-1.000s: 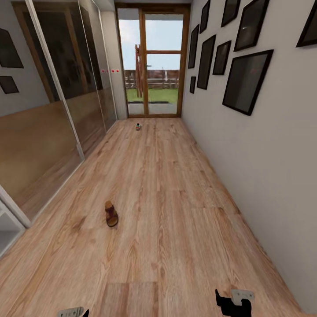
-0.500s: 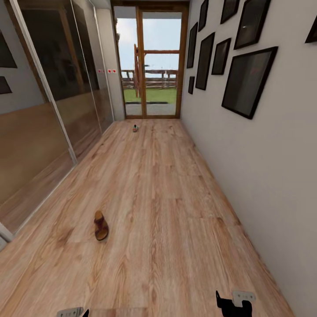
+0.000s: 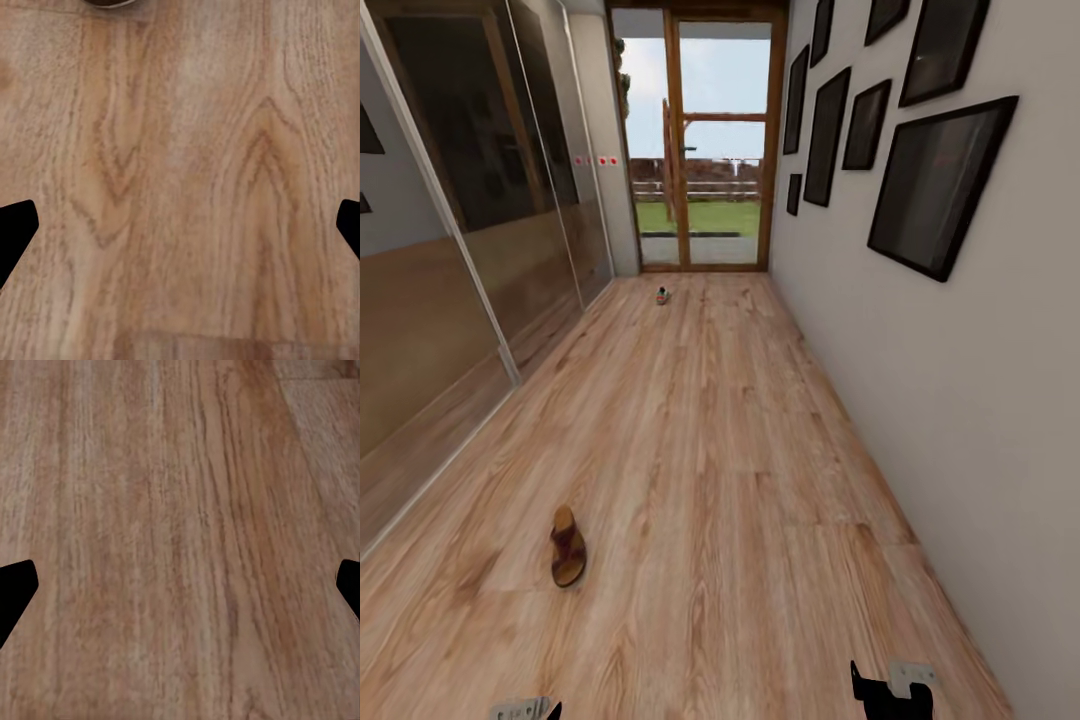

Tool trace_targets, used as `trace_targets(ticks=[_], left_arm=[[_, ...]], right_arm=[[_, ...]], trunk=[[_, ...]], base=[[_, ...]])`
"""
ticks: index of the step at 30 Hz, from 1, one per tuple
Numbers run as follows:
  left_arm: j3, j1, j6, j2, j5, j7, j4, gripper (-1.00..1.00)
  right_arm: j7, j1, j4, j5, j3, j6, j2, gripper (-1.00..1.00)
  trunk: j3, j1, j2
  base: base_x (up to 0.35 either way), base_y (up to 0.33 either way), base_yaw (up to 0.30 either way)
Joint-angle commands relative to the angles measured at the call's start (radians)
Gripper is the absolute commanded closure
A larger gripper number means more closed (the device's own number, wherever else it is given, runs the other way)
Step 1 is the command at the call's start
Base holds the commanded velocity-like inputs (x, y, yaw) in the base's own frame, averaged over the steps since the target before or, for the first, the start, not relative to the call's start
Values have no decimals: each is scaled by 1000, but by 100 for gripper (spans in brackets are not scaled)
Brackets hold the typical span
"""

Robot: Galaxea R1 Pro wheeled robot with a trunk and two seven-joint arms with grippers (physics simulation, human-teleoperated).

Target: Pick up the two gym shoes and the two sandals from the corridor floor and place them onto the hallstand (shoe rack) in the corridor, making sure they are on the rack and not on the floor. Arrange them so the two gym shoes are next to each other and the two sandals are next to each other.

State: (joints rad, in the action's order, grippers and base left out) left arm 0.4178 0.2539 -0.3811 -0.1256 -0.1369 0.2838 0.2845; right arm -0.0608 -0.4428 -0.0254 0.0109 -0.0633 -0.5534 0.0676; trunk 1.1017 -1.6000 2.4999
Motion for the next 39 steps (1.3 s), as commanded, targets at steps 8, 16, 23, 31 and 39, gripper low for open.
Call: trace_targets(ticks=[8,16,23,31,39], left_arm=[[9,1,-4,1,-10,5,-1,-100],[9,1,-4,1,-10,5,-1,-100],[9,1,-4,0,-10,5,-1,-100],[9,1,-4,0,-10,5,-1,-100],[10,1,-4,0,-10,5,-1,-100]], right_arm=[[1,-1,1,1,-6,-3,0,-100],[1,-1,1,1,-6,-3,0,-100],[1,-1,1,1,-6,-3,-1,-100],[1,-1,1,1,-6,-3,-2,-100],[1,-1,1,1,-6,-3,-2,-100]], trunk=[[1,0,0],[1,0,0],[1,0,0],[1,0,0],[1,0,0]], base=[[338,-3,0],[338,0,0],[335,-42,0],[318,-113,0],[323,-97,0]])
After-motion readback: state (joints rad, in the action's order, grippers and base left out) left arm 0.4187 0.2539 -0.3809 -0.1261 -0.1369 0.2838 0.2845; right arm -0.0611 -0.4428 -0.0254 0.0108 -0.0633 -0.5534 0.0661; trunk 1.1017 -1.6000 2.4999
